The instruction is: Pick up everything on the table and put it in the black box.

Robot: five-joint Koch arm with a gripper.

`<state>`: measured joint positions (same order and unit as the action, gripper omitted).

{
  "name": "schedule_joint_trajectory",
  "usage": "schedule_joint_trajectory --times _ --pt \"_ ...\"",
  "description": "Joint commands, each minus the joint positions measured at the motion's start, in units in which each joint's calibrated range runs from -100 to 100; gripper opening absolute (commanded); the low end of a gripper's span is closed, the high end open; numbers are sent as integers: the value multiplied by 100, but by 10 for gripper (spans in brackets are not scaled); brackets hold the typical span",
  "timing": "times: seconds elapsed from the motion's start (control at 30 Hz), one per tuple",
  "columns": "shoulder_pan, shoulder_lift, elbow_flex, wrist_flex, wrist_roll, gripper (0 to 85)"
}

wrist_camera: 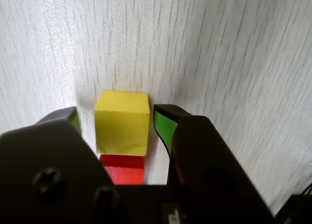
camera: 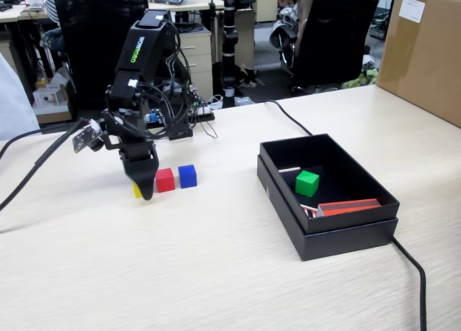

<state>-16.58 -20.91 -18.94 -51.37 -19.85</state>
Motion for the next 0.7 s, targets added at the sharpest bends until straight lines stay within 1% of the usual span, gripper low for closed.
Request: schedule_joint_trajectory --times 0.0,0.13,0.27,0.3,0.4,0.5,0.6,0.67 --pt "10 -15 425 140 68 247" --pt "10 -15 471 157 117 162" --pt "-78 -107 725 157 98 161" --pt "-103 -164 806 157 83 145" --pt "-137 -520 1151 157 68 20" --pt "-107 -944 1432 140 59 12" --pt "142 -1357 1803 45 176 12" --pt "444 -1575 2003 36 342 12"
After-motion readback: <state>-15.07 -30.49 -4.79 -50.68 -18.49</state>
